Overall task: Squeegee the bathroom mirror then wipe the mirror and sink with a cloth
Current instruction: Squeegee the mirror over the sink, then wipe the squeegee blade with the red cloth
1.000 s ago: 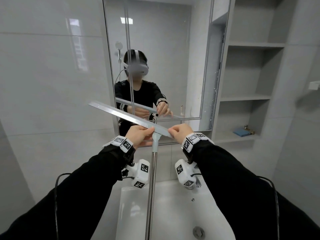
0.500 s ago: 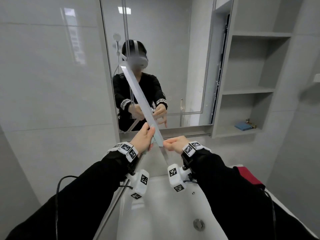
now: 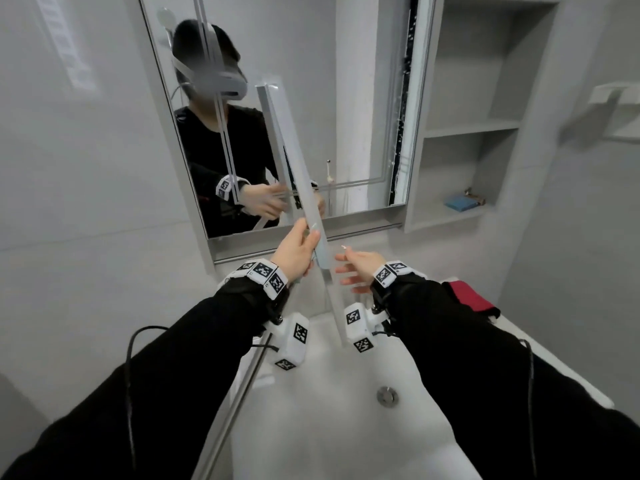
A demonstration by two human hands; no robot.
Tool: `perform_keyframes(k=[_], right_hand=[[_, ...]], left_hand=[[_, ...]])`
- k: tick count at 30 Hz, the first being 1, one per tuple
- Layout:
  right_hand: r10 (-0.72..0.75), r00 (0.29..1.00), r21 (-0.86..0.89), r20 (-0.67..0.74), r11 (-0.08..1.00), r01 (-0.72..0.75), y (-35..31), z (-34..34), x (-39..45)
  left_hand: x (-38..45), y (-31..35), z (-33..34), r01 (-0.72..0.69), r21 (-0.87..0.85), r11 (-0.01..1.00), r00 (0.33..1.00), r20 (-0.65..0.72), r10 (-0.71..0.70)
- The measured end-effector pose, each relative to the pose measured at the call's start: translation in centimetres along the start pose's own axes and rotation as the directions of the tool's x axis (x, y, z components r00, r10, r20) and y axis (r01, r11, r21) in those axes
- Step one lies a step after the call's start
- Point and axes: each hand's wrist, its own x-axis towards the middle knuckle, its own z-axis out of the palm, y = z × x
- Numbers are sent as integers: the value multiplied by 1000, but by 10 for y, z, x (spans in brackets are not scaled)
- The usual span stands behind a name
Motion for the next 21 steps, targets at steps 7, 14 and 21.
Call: perform_keyframes(k=[7,14,21], right_hand=[[195,969,95,-151,979,-182,42,-29,16],[232,956,204,-181,959,-194,73,-79,21],[309,926,229,-216,938,-260,111,-142,48]], left_hand=[[11,-14,38,-28,52,998,989,144,20],[27,-9,92,-73,142,987,962,272,32],[56,-5,174,-52,208,977,942,336,-22]])
